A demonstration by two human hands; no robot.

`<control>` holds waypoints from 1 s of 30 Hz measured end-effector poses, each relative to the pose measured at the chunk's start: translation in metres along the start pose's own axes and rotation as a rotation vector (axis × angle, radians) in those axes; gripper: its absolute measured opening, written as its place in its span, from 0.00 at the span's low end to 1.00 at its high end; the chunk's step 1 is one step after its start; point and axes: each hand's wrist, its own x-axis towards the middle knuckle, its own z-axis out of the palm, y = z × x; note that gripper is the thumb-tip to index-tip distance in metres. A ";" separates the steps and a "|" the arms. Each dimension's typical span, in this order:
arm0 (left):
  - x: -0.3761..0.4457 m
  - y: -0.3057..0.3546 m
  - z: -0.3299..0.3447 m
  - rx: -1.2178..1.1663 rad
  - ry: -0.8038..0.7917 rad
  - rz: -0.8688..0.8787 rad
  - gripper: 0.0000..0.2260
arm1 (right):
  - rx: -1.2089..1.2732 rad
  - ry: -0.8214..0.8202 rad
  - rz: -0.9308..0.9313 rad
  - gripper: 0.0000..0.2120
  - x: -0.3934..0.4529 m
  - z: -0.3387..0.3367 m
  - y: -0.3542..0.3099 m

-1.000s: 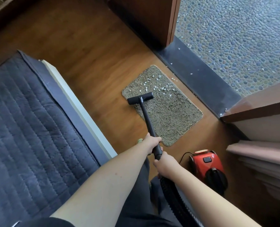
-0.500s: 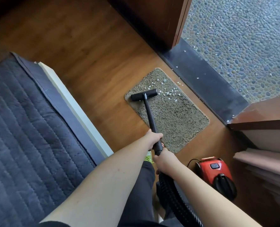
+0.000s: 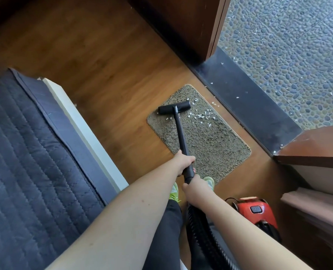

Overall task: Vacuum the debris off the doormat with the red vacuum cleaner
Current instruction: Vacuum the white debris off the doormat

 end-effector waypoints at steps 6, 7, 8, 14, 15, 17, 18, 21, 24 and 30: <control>-0.009 0.006 0.016 0.005 0.017 -0.012 0.34 | -0.008 -0.014 -0.033 0.20 -0.001 -0.017 0.014; -0.013 0.005 0.017 0.003 0.017 -0.016 0.36 | -0.008 -0.023 -0.034 0.21 -0.004 -0.017 0.016; -0.017 0.002 0.017 -0.009 0.023 -0.015 0.36 | -0.008 -0.032 -0.036 0.21 -0.008 -0.016 0.017; -0.033 -0.027 0.021 0.011 0.048 -0.039 0.33 | 0.028 -0.059 -0.024 0.20 -0.026 0.000 0.032; -0.033 -0.033 0.020 0.027 0.043 -0.041 0.32 | 0.039 -0.066 -0.018 0.20 -0.028 0.005 0.034; -0.033 -0.044 0.018 0.063 0.038 -0.036 0.31 | 0.036 -0.071 -0.002 0.20 -0.033 0.013 0.037; -0.033 -0.050 0.018 0.073 0.035 -0.036 0.31 | 0.032 -0.071 0.006 0.20 -0.036 0.017 0.038; -0.033 -0.062 0.019 0.072 0.033 -0.029 0.33 | 0.023 -0.068 0.014 0.21 -0.042 0.027 0.041; -0.033 -0.063 0.015 0.056 0.031 -0.030 0.36 | 0.036 -0.070 0.018 0.21 -0.040 0.031 0.041; -0.025 -0.055 0.005 0.061 0.072 -0.026 0.33 | 0.049 -0.078 -0.001 0.23 -0.027 0.029 0.029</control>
